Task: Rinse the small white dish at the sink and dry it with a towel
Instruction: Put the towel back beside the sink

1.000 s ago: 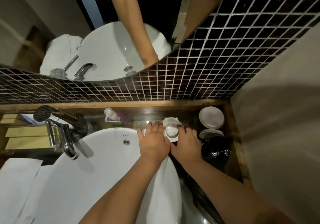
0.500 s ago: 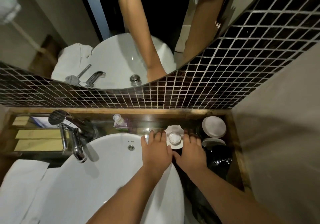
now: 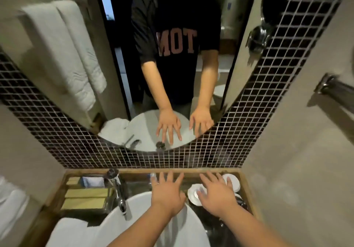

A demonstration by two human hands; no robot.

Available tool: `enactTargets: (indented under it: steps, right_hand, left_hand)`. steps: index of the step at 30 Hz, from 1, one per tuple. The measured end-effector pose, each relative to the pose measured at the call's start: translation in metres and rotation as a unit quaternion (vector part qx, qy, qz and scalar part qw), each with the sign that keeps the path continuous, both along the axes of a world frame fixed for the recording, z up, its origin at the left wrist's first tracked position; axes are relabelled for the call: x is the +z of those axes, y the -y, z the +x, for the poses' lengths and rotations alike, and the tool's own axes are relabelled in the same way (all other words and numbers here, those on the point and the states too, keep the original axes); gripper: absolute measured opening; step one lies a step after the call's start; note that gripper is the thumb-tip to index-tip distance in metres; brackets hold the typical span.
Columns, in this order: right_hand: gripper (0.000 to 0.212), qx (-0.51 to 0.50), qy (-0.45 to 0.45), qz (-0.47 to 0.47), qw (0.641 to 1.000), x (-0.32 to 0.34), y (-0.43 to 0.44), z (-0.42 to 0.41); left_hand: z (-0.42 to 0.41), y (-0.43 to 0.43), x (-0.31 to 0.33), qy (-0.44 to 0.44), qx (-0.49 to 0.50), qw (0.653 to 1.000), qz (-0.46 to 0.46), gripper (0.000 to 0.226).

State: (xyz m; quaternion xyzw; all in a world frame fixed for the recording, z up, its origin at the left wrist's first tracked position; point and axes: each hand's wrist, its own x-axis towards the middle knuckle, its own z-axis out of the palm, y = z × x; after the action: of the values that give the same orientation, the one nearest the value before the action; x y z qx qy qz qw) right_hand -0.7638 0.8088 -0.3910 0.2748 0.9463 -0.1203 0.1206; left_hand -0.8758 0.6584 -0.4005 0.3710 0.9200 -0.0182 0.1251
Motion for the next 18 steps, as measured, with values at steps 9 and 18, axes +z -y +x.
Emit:
enactTargets:
  steps: [9, 18]
  right_hand:
    - [0.071, -0.008, -0.080, 0.091, 0.993, 0.174, 0.108, 0.014]
    - [0.071, 0.005, -0.125, 0.098, 0.987, 0.209, 0.238, 0.013]
  left_hand:
    - [0.002, 0.110, 0.175, -0.102, -0.026, 0.983, 0.153, 0.067]
    - [0.019, 0.220, 0.206, -0.109, -0.011, 0.980, 0.168, 0.066]
